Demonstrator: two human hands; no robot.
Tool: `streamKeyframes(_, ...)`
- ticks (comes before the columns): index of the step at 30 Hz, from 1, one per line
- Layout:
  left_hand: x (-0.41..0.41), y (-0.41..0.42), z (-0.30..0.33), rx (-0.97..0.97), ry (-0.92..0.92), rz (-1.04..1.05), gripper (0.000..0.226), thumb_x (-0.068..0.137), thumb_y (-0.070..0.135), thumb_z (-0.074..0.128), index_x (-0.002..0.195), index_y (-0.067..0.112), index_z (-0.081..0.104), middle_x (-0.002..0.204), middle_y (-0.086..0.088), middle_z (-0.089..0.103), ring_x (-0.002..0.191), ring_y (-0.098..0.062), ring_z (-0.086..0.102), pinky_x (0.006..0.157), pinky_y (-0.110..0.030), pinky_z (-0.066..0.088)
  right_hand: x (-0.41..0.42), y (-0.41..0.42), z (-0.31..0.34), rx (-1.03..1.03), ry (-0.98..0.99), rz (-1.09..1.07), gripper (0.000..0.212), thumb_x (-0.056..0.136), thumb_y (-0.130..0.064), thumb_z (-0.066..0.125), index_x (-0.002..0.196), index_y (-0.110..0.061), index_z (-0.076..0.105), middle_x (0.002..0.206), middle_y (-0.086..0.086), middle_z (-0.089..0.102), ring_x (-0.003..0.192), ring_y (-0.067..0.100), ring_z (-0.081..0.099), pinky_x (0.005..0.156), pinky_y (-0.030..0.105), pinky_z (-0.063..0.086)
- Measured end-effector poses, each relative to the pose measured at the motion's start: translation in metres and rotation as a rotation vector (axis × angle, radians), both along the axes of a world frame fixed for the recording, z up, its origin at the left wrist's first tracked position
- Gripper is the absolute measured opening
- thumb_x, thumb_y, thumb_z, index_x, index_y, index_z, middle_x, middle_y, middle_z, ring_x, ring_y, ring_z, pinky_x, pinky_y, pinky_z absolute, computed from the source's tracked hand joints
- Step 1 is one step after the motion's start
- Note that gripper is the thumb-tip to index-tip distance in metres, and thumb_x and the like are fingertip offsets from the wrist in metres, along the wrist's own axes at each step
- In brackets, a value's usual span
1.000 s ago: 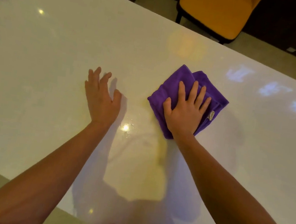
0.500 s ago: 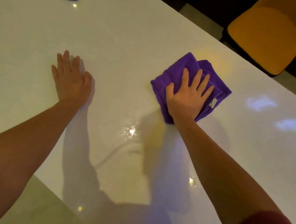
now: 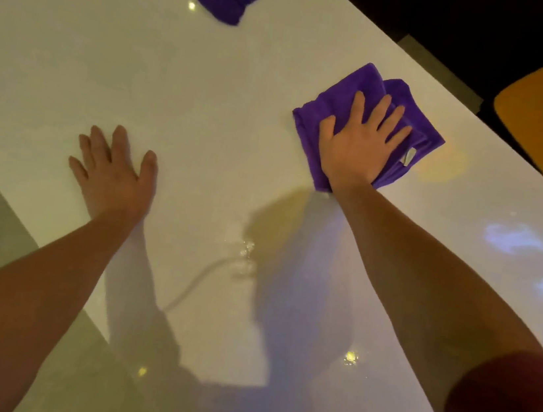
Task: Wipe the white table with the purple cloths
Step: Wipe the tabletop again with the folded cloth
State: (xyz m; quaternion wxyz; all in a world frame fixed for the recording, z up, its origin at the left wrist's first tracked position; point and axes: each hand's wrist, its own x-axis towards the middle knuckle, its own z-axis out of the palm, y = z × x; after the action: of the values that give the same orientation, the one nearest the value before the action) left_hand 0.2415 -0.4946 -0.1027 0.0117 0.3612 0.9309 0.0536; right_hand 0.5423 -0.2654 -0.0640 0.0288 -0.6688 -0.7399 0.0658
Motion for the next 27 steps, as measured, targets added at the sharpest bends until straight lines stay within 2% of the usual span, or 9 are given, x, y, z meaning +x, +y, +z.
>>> streamKeyframes(9,0.007,0.004,0.013,-0.033,-0.026,0.002,0.073,0.101,0.062,0.025,0.163,0.022,0.021,0.171,-0.019,0.013,0.159,-0.037,0.005,0.127,-0.059,0.004,-0.097,0.008,-0.001,0.015,0.013,0.131,0.074,0.105,-0.060,0.020,0.166,-0.019,0.030,0.173,0.022,0.023,0.160,0.049,0.014,0.129,0.067,0.008)
streamKeyframes(16,0.010,0.001,0.019,0.158,-0.061,0.043,0.074,0.104,0.059,0.007,0.161,0.017,0.028,0.168,-0.010,0.028,0.158,-0.031,0.017,0.128,-0.055,0.007,-0.137,-0.071,-0.012,-0.001,0.074,0.380,0.076,0.100,-0.064,0.027,0.164,-0.024,0.036,0.173,0.020,0.023,0.161,0.047,0.012,0.129,0.065,0.002)
streamKeyframes(19,0.008,0.000,0.021,0.308,-0.113,0.113,0.072,0.105,0.054,0.012,0.159,0.013,0.035,0.165,-0.010,0.035,0.156,-0.025,0.025,0.129,-0.049,0.012,-0.128,-0.141,-0.016,0.022,0.153,0.469,0.072,0.101,-0.061,0.035,0.162,-0.023,0.043,0.172,0.019,0.027,0.161,0.046,0.014,0.130,0.064,0.004)
streamKeyframes(21,0.006,-0.001,0.021,0.366,-0.157,0.152,0.071,0.105,0.053,0.014,0.158,0.012,0.037,0.166,-0.010,0.033,0.156,-0.023,0.024,0.129,-0.045,0.010,-0.111,-0.188,-0.017,0.057,0.228,0.509,0.068,0.100,-0.056,0.045,0.159,-0.021,0.049,0.171,0.019,0.032,0.160,0.045,0.018,0.129,0.063,0.008)
streamKeyframes(27,0.005,-0.004,0.025,0.224,-0.094,0.096,0.075,0.103,0.056,0.008,0.154,0.013,0.043,0.168,-0.011,0.028,0.156,-0.027,0.022,0.129,-0.047,0.010,-0.012,-0.306,-0.015,-0.039,0.180,0.558,0.068,0.102,-0.061,0.044,0.163,-0.032,0.036,0.176,0.007,0.020,0.165,0.034,0.004,0.131,0.058,0.001)
